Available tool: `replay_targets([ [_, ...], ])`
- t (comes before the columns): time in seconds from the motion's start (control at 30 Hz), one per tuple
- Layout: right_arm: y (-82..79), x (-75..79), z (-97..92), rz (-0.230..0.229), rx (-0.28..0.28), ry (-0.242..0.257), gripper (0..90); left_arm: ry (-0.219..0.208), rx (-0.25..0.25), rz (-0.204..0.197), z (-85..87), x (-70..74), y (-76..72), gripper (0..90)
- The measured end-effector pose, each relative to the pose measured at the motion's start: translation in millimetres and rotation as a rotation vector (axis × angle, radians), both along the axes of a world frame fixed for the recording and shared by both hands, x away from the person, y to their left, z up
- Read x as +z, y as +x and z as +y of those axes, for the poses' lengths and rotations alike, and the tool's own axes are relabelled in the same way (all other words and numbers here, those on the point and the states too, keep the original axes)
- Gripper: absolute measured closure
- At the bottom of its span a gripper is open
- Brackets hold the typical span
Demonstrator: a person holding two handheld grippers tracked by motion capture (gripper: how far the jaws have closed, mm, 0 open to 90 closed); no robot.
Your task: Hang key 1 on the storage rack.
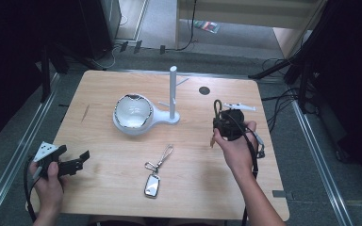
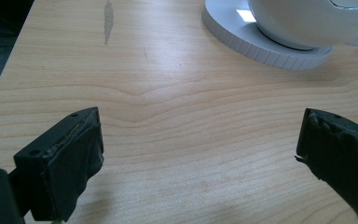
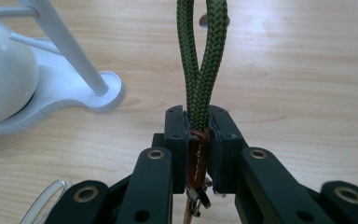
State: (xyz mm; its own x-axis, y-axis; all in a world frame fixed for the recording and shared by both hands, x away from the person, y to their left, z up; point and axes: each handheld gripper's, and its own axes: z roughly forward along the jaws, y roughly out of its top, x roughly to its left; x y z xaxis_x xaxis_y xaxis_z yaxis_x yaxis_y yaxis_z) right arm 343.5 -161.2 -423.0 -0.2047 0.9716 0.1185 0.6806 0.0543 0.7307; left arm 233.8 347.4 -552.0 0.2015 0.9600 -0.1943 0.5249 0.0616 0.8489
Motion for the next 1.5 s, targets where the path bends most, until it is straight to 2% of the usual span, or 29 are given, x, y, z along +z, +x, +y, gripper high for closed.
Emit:
replay_targets([
  [0.23, 0.8, 4.7, 12.4, -0.135, -0.001, -0.051, 80.9, 0.000, 0.000, -0.001, 0.1, 0.0, -0.1, 1.1],
  [0.53, 6.4, 6.7, 24.4, -0.177, -0.001, -0.048, 80.7, -0.005, -0.003, -0.013, 0.3, 0.4, -1.3, 1.1],
  [0.73, 11.2, 9.1, 30.8, -0.220, 0.003, -0.071, 80.3, -0.007, -0.002, -0.031, 0.6, 0.4, -2.3, 1.1],
  [1.0, 16.5, 12.5, 37.2, -0.357, 0.005, -0.132, 80.2, -0.006, -0.002, -0.041, 0.8, 0.5, -2.7, 1.1],
  [1.13, 20.4, 11.4, 42.1, -0.405, 0.010, -0.160, 80.0, -0.007, -0.001, -0.046, 0.5, 0.5, -2.9, 1.1],
  [1.5, 32.9, 4.3, 54.9, -0.435, 0.012, -0.204, 79.9, -0.009, -0.002, -0.051, 0.7, 0.6, -3.0, 1.1],
])
